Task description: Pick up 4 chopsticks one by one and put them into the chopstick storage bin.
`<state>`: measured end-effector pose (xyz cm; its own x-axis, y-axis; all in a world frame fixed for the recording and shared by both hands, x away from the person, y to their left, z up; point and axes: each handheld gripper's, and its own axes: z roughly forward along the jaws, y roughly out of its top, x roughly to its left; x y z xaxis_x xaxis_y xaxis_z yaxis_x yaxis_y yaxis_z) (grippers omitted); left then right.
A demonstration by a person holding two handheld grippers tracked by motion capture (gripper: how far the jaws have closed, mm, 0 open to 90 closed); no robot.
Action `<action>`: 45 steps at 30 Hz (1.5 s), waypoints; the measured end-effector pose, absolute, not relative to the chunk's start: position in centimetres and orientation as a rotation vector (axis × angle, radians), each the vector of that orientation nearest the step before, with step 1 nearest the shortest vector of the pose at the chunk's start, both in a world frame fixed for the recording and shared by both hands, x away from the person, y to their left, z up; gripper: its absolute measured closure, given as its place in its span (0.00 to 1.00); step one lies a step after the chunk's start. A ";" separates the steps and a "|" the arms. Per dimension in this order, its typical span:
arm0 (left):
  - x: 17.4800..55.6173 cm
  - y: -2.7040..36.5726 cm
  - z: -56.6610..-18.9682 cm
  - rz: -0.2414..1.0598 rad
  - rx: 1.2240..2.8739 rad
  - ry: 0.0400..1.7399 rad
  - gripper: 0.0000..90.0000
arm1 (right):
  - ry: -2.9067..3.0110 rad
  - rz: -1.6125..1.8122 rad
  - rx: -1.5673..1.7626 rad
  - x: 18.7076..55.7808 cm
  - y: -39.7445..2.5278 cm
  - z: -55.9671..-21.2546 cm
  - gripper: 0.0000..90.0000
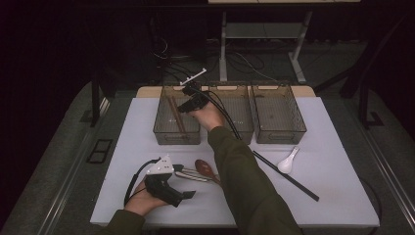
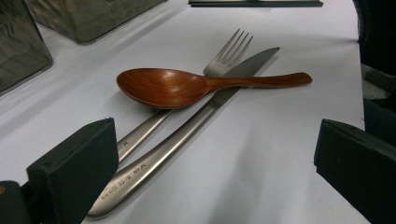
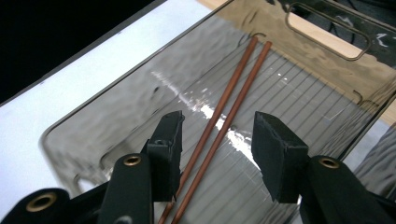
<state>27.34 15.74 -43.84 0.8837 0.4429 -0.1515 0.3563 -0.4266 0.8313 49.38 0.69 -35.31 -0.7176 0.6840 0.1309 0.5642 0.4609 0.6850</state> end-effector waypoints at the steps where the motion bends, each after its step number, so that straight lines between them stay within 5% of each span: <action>1: 27.3 15.7 -43.8 0.109 2.055 0.579 0.00 | 2.542 1.105 1.099 49.2 0.5 -35.2 0.55; 10: 27.3 15.8 -43.8 0.106 2.058 0.581 0.00 | 2.548 1.124 1.011 47.2 -1.4 -34.9 0.39; 45: 27.3 15.6 -43.9 0.098 2.075 0.586 0.00 | 2.507 1.267 0.891 39.9 -10.9 -34.8 0.31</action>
